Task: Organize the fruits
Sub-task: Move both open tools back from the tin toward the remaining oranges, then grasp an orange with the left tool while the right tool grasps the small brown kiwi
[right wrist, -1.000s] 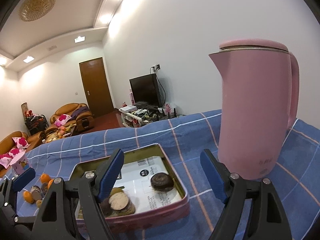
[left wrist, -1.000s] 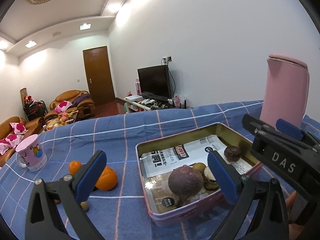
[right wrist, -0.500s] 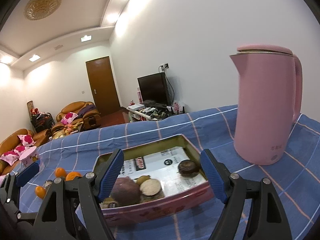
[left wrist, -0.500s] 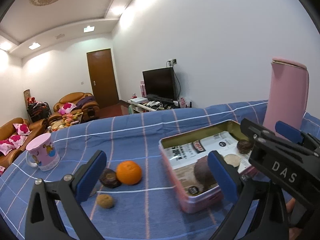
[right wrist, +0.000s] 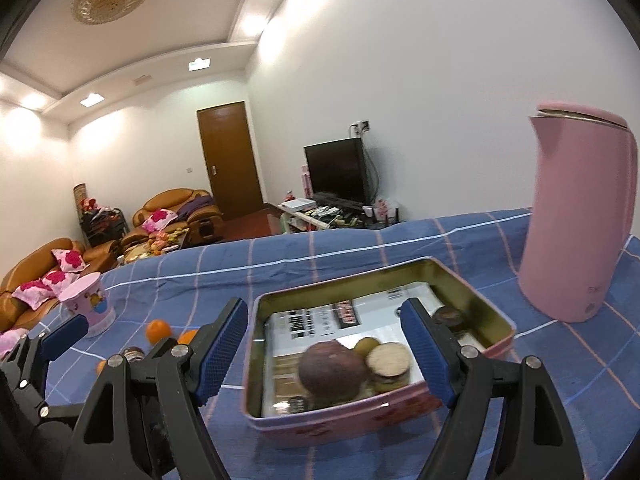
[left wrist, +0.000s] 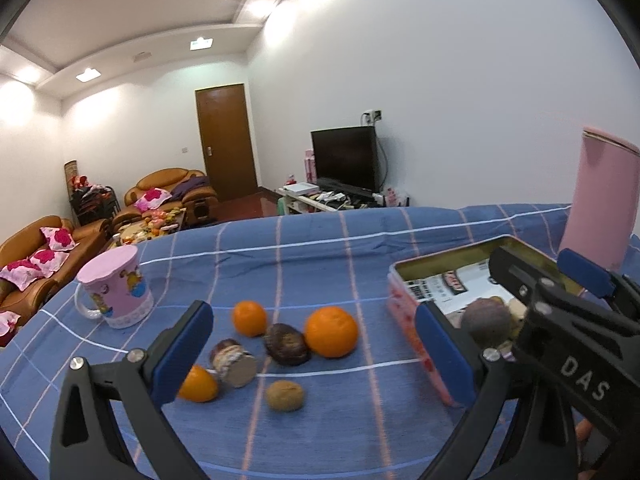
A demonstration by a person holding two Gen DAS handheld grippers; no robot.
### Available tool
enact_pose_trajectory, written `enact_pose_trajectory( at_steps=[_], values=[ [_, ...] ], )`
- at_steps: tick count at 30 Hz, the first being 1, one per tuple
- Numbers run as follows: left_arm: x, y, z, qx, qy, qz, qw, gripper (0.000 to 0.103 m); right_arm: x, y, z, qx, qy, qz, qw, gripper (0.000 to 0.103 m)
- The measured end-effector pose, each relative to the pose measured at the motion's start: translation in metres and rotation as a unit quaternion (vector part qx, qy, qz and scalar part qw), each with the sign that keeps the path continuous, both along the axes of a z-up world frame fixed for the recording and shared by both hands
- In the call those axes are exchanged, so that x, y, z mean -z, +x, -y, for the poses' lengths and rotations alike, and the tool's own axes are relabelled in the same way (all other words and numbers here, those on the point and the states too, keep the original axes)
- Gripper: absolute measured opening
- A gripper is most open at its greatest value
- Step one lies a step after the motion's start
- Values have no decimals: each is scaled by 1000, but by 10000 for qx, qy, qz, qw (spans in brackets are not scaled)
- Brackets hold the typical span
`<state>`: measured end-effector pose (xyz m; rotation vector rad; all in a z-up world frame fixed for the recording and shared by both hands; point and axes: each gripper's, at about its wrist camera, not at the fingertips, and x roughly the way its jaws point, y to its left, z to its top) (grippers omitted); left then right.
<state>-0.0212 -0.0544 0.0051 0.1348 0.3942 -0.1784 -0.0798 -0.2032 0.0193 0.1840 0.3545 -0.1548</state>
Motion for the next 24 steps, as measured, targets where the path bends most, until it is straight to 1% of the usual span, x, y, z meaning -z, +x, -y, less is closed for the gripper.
enact_pose_trajectory(
  at_steps=[4,9,15,19,22,24],
  values=[
    [1,9,-18,-157,28,-43,9999,103,1,7,-14,-165,-3,-54,9998,80],
    [4,25,-45,-394,-55,-214,9990,103,5,18,-29,-369,84,-161,9992,80],
    [6,46,-87,-937,115,-329,9950,103,8,32,-49,-781,141,-366,9962,80],
    [9,59,-123,-1224,26,-497,9912,103,12,40,-64,-1172,156,-566,9914,80],
    [10,66,-144,-1392,-93,-634,9882,103,18,47,-74,-1573,311,-806,9838,80],
    [11,70,-156,-1444,-212,-733,9866,103,23,54,-84,-1797,276,-996,9783,80]
  ],
)
